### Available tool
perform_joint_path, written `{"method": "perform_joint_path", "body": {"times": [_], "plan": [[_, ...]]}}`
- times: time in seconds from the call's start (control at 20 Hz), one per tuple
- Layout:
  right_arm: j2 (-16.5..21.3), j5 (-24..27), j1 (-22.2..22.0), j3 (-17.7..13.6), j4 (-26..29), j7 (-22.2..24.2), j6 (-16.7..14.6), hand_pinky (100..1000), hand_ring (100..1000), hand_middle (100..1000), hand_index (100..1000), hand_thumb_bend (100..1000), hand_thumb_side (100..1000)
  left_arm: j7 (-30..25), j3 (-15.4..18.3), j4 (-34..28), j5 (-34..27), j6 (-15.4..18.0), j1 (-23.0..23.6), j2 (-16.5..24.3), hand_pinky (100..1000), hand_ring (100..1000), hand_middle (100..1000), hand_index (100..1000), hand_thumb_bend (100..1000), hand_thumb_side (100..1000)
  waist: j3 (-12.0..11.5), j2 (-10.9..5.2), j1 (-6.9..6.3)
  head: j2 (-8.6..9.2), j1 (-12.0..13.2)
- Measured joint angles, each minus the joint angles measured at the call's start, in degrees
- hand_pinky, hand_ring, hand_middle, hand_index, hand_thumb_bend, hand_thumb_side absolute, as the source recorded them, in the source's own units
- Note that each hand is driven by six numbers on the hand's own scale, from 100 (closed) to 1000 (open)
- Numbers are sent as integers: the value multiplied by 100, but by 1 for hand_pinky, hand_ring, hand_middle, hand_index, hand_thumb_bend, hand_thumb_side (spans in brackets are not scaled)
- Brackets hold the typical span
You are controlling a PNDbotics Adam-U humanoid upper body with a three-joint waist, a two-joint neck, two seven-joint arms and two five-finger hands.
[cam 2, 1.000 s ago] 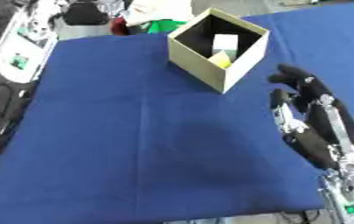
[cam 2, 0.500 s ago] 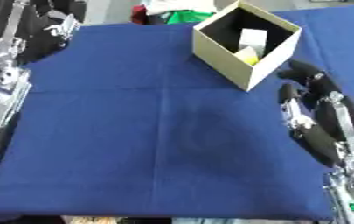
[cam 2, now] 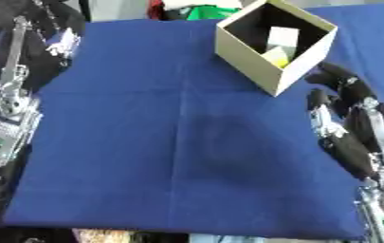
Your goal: Pick up objects on the table and place them in the box.
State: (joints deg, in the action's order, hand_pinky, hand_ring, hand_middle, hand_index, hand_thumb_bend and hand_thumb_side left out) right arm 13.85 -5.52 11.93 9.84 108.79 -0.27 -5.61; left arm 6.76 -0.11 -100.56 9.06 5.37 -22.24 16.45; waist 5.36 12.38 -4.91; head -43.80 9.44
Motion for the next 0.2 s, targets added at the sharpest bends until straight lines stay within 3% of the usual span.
{"method": "perform_joint_path", "body": {"times": [0.2], "plan": [[0,-20,12,-1,0,-19,2,749,883,719,883,100,513,6,2,-7,-73,5,91,-58,585,585,553,773,316,478,-5,23,0,0,-6]]}}
